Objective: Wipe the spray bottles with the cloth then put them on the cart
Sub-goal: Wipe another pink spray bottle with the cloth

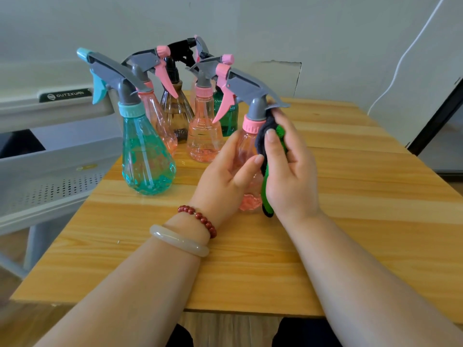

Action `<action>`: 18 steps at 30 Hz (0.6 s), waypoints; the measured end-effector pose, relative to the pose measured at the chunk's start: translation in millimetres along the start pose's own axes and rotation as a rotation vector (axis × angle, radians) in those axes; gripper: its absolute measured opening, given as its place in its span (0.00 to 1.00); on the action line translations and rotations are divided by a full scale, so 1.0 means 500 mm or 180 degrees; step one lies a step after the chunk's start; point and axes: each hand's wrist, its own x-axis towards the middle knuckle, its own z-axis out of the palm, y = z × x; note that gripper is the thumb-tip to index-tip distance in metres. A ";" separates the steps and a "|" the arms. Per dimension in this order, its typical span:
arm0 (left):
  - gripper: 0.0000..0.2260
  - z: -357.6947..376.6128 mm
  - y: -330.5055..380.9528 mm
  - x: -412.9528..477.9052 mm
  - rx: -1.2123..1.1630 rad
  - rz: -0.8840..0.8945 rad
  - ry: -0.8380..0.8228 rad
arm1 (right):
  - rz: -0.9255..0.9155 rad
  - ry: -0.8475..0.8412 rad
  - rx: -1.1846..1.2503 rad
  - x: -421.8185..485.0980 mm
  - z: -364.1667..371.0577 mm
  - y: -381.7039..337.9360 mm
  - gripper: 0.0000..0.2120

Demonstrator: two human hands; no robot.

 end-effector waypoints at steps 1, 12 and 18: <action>0.23 -0.001 -0.001 0.001 0.0030 0.0024 0.0006 | 0.0116 -0.0065 0.0089 0.001 -0.003 0.001 0.15; 0.24 0.001 0.003 0.002 0.0374 0.0051 0.0202 | 0.0353 0.0164 0.0287 0.002 0.009 -0.002 0.15; 0.26 -0.006 -0.002 0.004 0.0514 0.0145 0.0383 | 0.1157 -0.0011 0.0017 0.009 -0.003 0.007 0.12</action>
